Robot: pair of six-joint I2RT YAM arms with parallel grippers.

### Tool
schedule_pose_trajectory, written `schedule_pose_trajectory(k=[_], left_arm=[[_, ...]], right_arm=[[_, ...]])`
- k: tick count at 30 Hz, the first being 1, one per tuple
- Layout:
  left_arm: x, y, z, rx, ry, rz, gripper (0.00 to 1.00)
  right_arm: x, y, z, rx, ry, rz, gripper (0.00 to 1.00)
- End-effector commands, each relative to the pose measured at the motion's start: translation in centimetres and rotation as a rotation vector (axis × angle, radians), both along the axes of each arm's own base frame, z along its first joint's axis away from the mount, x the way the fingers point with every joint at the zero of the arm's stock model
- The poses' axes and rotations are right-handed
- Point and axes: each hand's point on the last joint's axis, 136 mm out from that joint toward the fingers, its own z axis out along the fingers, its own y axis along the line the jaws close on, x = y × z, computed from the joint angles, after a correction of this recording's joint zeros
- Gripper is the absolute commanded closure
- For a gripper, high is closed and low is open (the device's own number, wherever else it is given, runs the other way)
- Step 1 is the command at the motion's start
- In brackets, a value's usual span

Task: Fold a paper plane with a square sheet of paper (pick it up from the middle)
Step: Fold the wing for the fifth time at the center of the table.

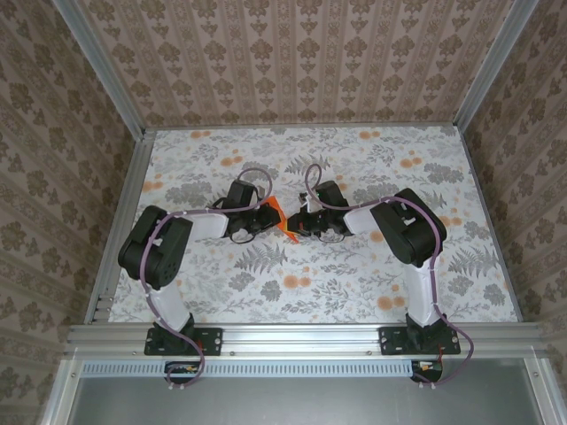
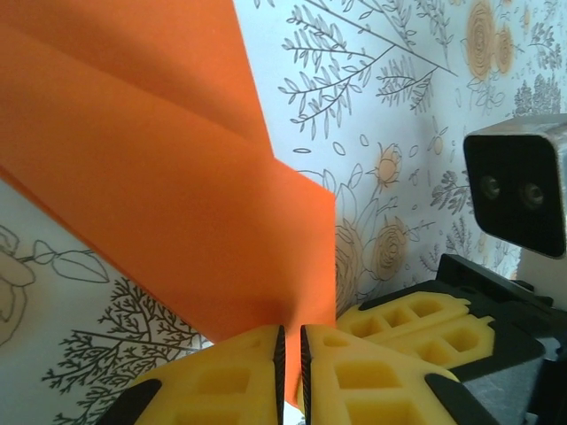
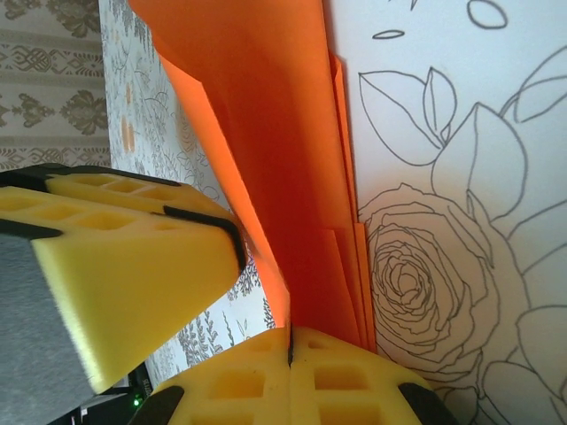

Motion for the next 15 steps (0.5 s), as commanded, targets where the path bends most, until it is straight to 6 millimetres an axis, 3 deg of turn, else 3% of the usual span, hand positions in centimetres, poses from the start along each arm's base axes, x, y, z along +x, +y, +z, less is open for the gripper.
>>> schedule_pose_trajectory(k=[1,15], left_arm=[[-0.3,0.2,-1.1,0.022,0.009,-0.011,0.86],[-0.1,0.6,-2.9,0.068,0.045,-0.003,0.86]], right_arm=[[-0.6,-1.7,-3.7,-0.113,0.105,-0.059,1.0],[-0.9,-1.9,-3.8,-0.123,0.118,-0.057,1.0]])
